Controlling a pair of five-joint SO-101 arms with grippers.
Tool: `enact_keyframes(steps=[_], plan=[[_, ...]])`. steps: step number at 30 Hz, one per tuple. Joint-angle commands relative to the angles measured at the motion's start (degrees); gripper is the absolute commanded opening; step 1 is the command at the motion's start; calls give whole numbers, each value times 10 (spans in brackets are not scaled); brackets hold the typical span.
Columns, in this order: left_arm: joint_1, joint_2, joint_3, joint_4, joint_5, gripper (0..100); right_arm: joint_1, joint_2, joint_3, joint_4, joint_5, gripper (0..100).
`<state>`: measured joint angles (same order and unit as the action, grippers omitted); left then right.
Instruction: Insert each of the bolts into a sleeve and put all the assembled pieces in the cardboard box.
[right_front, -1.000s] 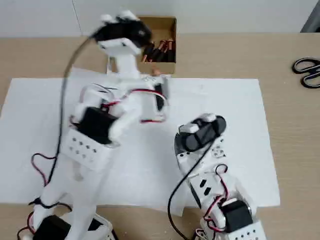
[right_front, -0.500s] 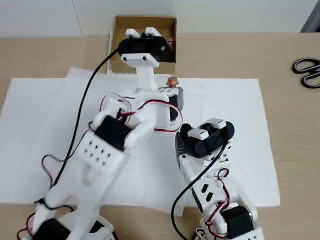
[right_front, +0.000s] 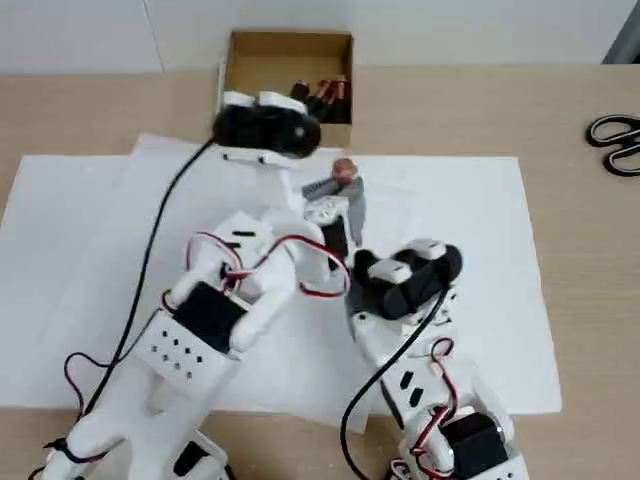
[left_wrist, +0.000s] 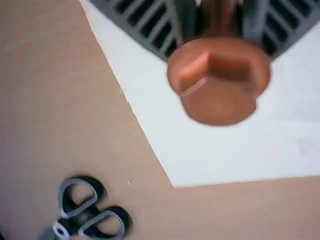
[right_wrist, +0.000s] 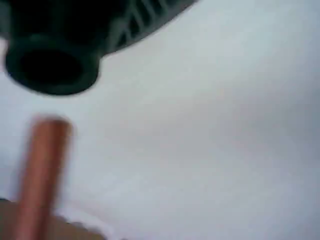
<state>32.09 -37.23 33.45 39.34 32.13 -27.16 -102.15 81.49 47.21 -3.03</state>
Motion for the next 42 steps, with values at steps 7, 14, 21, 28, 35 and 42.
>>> enact_keyframes(steps=[7, 14, 21, 28, 35, 42], plan=[[18, -25, 1, -12, 0, 6, -7, -7, 5, -16, -6, 6], [18, -28, 1, 13, 0, 6, -7, -8, 5, -16, -5, 6], [18, -35, -7, 33, -2, 6, -7, -8, 5, -16, -4, 6], [17, -57, -4, 54, -24, 6, -7, -8, 5, -16, -4, 6], [18, -55, 18, 55, -25, 6, -7, -8, 5, -16, -4, 6], [18, -58, 61, -11, -25, 6, -7, -8, 5, -16, -4, 6]])
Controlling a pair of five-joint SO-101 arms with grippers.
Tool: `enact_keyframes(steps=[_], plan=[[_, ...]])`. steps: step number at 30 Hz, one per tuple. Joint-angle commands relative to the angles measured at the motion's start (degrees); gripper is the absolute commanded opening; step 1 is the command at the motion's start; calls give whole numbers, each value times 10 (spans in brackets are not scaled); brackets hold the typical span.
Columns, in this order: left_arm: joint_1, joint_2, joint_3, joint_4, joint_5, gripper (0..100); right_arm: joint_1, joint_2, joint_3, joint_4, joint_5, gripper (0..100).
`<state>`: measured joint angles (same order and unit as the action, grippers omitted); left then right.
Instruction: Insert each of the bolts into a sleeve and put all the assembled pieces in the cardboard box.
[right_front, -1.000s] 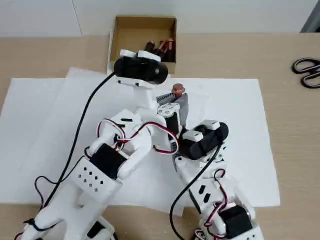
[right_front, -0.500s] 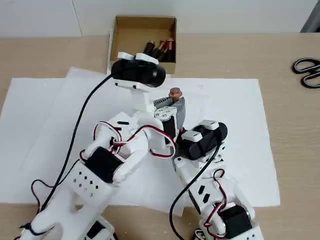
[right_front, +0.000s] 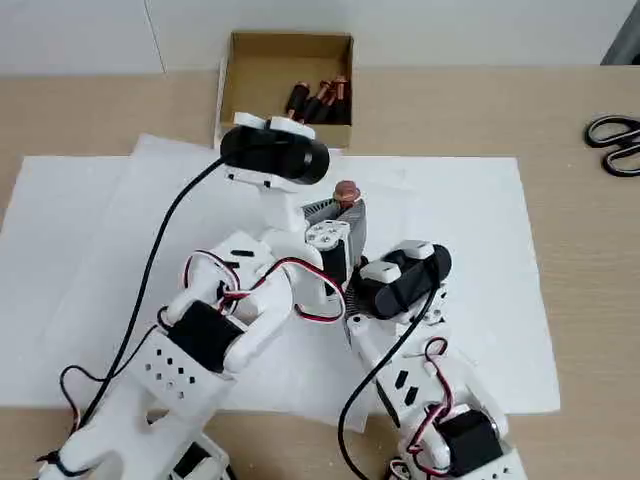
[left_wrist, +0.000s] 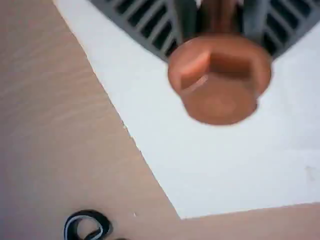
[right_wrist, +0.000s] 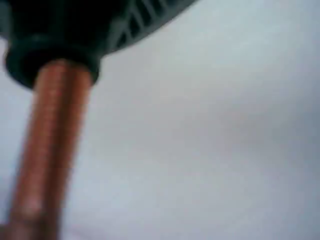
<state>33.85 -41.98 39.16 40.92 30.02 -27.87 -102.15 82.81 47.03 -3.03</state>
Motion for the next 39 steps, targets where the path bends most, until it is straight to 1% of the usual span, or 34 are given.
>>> enact_keyframes(steps=[1, 7, 9, 12, 19, 24, 33, 35, 39], plan=[[0, -11, 9, -32, -4, 6, 0, -8, -8, -15, -4, 6], [-1, -11, 35, -46, -5, 6, 0, -9, -8, -15, -4, 6], [0, -11, 38, -41, -24, 6, 0, -9, -8, -15, -4, 6], [1, -11, 41, -25, -47, 6, 0, -9, -8, -15, -4, 6], [2, -11, 38, 21, -47, 6, 0, -10, -8, -15, -4, 6], [27, -12, 41, 54, -48, 6, 0, -10, -8, -15, -4, 6], [32, -11, 44, 62, -48, 9, 0, -10, -8, -15, -4, 6], [29, -11, 42, 70, -48, 45, 0, -10, -8, -15, -4, 6], [28, -12, 24, 119, -46, 219, 0, -10, -8, -15, -4, 6]])
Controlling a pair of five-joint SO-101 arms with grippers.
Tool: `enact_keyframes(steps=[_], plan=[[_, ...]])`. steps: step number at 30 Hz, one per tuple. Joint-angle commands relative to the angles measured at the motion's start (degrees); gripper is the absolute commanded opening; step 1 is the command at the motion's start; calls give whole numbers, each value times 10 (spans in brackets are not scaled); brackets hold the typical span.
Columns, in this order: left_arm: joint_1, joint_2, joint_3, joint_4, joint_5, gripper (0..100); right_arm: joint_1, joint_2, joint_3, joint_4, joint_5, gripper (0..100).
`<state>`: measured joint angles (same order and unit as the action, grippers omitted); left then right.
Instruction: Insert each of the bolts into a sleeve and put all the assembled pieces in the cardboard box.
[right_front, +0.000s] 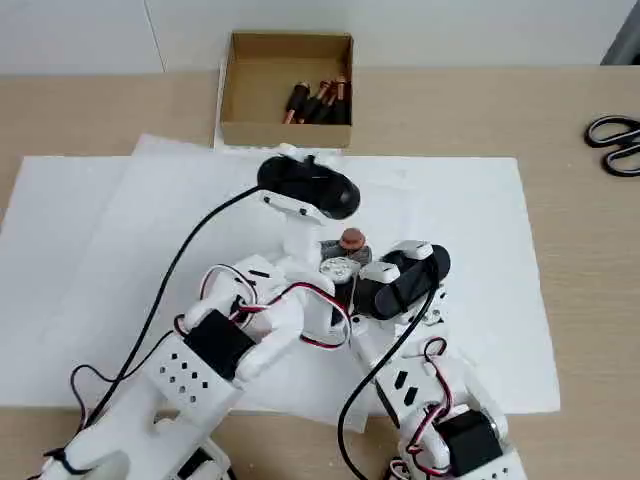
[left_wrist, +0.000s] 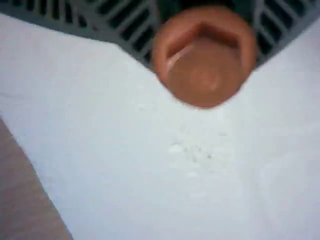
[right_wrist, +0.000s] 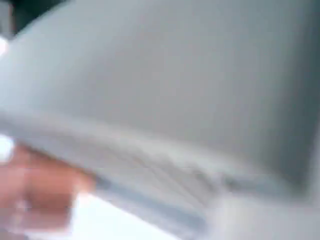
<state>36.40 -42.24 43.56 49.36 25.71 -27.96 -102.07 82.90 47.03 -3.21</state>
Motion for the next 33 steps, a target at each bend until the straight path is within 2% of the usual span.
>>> enact_keyframes(steps=[1, 4, 17, 23, 28, 33], plan=[[3, -10, -29, 47, -2, 250, 1, -11, -9, -15, -2, 6], [2, -10, -50, 72, 13, 280, 1, -11, -9, -15, -2, 6], [-120, -74, -65, 75, 17, 281, 1, -11, -9, -14, -2, 6], [-236, -69, -40, 98, 15, 282, 2, -11, -9, -12, -1, 6], [-301, -25, 5, 184, -53, 282, 36, -7, -12, -9, -1, 6], [-360, 38, 26, 190, -65, 282, 62, 13, -40, 7, 0, 6]])
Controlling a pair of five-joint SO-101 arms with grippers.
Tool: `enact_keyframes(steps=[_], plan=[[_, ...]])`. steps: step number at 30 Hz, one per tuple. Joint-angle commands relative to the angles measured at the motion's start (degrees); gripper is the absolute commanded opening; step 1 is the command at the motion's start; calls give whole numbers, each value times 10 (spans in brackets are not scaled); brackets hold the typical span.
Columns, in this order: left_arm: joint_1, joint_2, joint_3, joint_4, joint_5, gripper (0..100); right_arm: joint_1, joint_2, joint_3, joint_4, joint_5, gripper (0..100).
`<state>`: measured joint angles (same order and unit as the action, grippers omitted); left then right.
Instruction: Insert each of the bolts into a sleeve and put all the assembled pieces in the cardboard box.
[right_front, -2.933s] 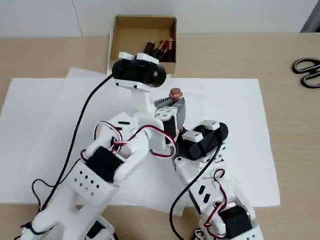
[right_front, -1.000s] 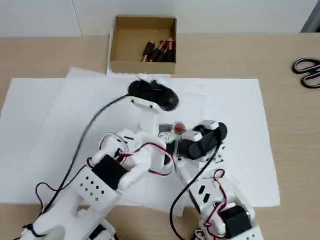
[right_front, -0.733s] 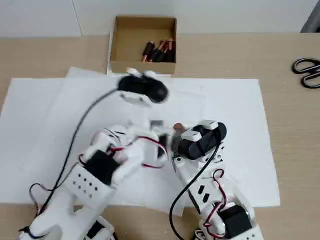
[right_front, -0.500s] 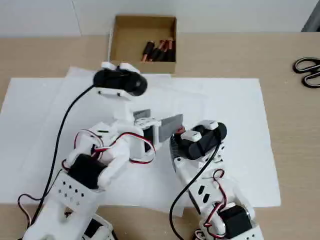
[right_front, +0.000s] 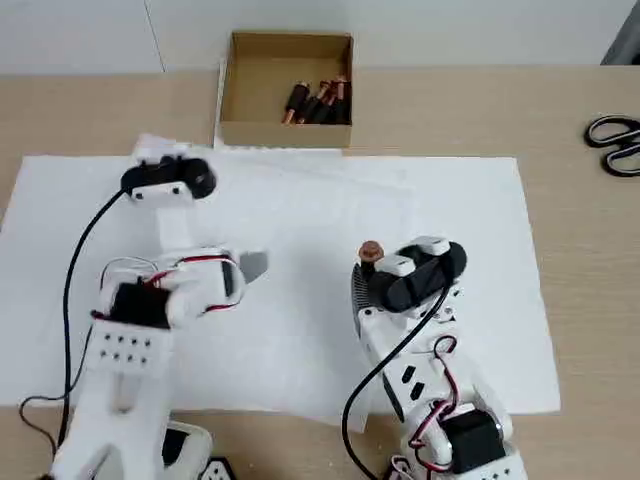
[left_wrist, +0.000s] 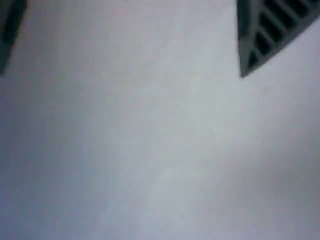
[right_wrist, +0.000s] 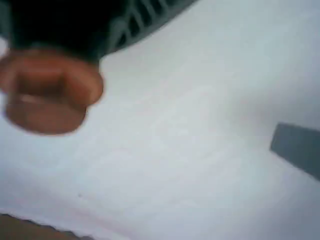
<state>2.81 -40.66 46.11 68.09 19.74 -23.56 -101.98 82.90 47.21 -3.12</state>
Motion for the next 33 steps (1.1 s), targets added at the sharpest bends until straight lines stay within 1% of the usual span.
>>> enact_keyframes(steps=[1, 5, 9, 11, 16, 22, 29, 31, 33], plan=[[-25, 30, 1, 3, -5, 281, 29, 29, -52, 7, -1, 6], [-25, 43, 4, 3, -4, 280, 65, 151, -149, 0, 36, 6], [-25, 43, 3, 5, -4, 280, 76, 328, -315, -6, 65, 6], [-24, 43, 3, 5, -4, 280, 87, 432, -398, -29, 75, 6], [-23, 43, 0, 3, 23, 280, 95, 693, -584, -123, 76, 6], [-23, 43, 2, 3, 25, 280, 90, 973, -780, -274, 72, 6], [-23, 43, 1, 3, 40, 280, 59, 1207, -910, -484, 73, 6], [-23, 43, 1, 3, 40, 280, 52, 1267, -949, -524, 75, 6], [-23, 43, 1, 3, 40, 280, 47, 1323, -999, -531, 74, 6]])
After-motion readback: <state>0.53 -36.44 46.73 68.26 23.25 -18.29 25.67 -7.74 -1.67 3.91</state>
